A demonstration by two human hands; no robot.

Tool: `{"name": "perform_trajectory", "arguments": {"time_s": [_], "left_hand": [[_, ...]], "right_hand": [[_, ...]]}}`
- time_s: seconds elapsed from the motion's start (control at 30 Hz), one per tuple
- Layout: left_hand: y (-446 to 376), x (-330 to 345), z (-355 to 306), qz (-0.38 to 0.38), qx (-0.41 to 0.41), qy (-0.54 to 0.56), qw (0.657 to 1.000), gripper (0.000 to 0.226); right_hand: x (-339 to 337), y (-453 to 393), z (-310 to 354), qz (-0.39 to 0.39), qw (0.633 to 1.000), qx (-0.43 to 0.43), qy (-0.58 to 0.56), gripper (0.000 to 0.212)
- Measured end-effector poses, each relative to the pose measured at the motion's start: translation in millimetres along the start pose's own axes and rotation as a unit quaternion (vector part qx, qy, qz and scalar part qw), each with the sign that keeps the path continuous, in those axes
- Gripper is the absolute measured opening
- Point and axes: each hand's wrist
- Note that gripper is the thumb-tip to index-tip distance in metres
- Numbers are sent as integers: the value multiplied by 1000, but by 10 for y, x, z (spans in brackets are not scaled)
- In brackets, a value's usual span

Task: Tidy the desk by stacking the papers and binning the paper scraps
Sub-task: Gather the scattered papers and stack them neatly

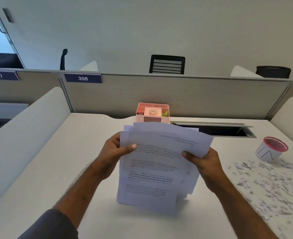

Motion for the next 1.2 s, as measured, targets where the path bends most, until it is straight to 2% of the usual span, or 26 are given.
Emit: {"name": "perform_trajectory", "arguments": {"time_s": [0.13, 0.2, 0.3, 0.47, 0.53, 0.67, 0.77, 0.9, 1.0, 1.1, 1.2], "left_hand": [[39, 4, 143, 11, -15, -68, 997, 36], [76, 57, 227, -12, -6, -105, 994, 28], [89, 164, 223, -90, 36, -108, 989, 16], [25, 313, -75, -149, 135, -115, 973, 9], [20, 376, -164, -181, 153, -108, 965, 10], [60, 479, -196, -193, 191, -117, 955, 8], [70, 444, -131, -181, 159, -126, 962, 10], [69, 294, 103, -110, 31, -128, 985, 30], [97, 215, 304, -65, -15, -141, 988, 32], [113, 226, 448, -96, -34, -149, 984, 20], [84, 271, 419, -127, 3, -142, 982, 11]], "right_hand": [[-26, 25, -101, -7, 1000, 16, 8, 37], [2, 47, -131, -27, 999, 16, 18, 30], [63, 51, -61, -54, 998, -28, 26, 17], [122, -29, 223, -97, 988, -120, 20, 12], [167, -51, 290, -113, 983, -146, 18, 15], [275, -19, 301, -130, 977, -170, 28, 20], [253, 22, 203, -114, 980, -160, 28, 19], [55, 63, -150, -78, 994, -45, 59, 34], [-38, 101, -355, -72, 995, 10, 69, 29], [-39, 109, -406, -81, 993, 12, 86, 15], [-16, 81, -301, -102, 991, -27, 83, 12]]}}
Point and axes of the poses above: each hand's wrist, its own y-axis away from the middle knuckle, its own x-axis out of the palm, z = x × y, and after that the axes turned 13 degrees about -z, right-handed
